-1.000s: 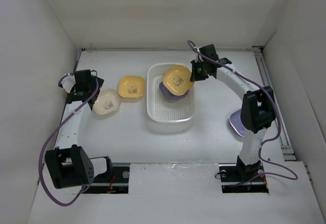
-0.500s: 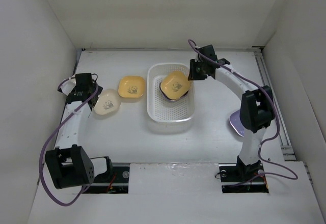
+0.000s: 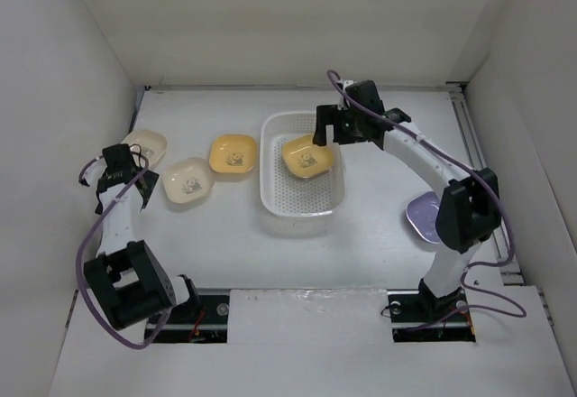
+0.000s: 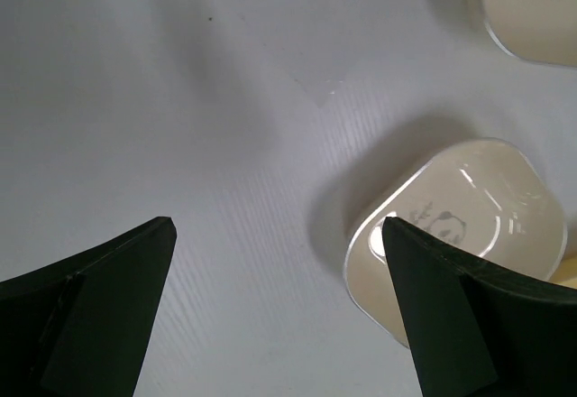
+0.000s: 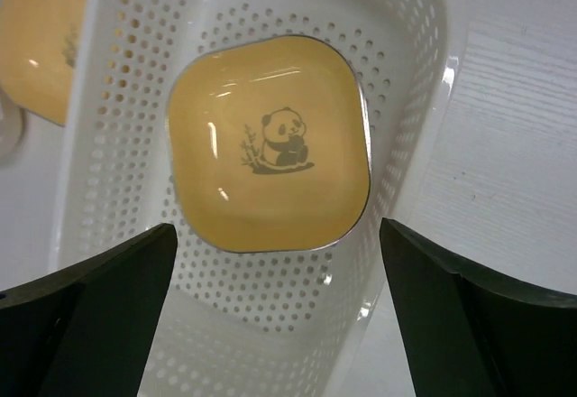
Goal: Place the plates into the plastic bin on the countertop
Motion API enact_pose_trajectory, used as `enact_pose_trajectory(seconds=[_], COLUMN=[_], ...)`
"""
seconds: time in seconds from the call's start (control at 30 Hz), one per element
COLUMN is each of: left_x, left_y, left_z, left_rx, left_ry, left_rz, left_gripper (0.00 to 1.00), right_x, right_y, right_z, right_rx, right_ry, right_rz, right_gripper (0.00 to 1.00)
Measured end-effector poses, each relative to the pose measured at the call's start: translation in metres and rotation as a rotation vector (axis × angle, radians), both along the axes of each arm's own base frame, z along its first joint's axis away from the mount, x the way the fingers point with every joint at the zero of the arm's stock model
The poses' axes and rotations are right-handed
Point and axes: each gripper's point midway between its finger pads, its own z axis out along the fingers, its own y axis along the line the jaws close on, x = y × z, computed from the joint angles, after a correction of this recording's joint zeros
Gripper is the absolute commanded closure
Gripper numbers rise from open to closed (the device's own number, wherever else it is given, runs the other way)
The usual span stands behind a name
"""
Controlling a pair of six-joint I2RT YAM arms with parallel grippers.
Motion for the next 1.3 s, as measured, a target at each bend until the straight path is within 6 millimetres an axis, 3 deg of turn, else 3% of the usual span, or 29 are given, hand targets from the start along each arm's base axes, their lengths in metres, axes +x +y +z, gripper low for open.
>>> enact_pose_trajectory(seconds=[0.17, 0.27, 0.37, 0.53, 0.73, 0.87, 1.03, 1.17, 1.2, 1.3], left_x=[0.000, 0.004, 0.009, 0.018, 0.027, 0.027, 0.025, 0.025, 0.025, 0.024], left_y=[-0.004, -0.012, -0.015, -0.024, -0.021, -0.016, -0.014, -0.013, -0.013, -0.011], left_z=[-0.031, -0.040, -0.039, -0.040, -0.060, -0.069, -0.073, -0.075, -0.074, -0.076], left_rx=[-0.089, -0.123, -0.122, -0.122, -0.151, -0.149, -0.147, -0.145, -0.144, -0.141], left_ry=[0.085, 0.100, 0.087, 0.086, 0.157, 0.199, 0.225, 0.233, 0.233, 0.245], left_rz=[-0.083, -0.143, -0.183, -0.254, -0.264, -0.251, -0.243, -0.240, -0.239, -0.234], left_gripper=[0.02, 0.01, 0.01, 0.01, 0.06, 0.17, 0.44, 0.57, 0.74, 1.00], right_x=[-0.020, -0.030, -0.031, -0.032, -0.035, -0.032, -0.027, -0.027, -0.028, -0.031], right_y=[0.010, 0.015, 0.017, 0.022, 0.023, 0.018, 0.008, 0.002, 0.002, 0.002], right_z=[0.060, 0.082, 0.082, 0.056, 0.039, 0.040, 0.043, 0.046, 0.047, 0.050], right_rx=[0.076, 0.116, 0.126, 0.119, 0.120, 0.132, 0.148, 0.159, 0.163, 0.172], right_ry=[-0.138, -0.196, -0.204, -0.150, -0.109, -0.110, -0.123, -0.137, -0.139, -0.143], right_rz=[0.042, 0.066, 0.078, 0.099, 0.115, 0.111, 0.097, 0.090, 0.093, 0.101], right_gripper=[0.00, 0.00, 0.00, 0.00, 0.00, 0.00, 0.00, 0.00, 0.00, 0.00])
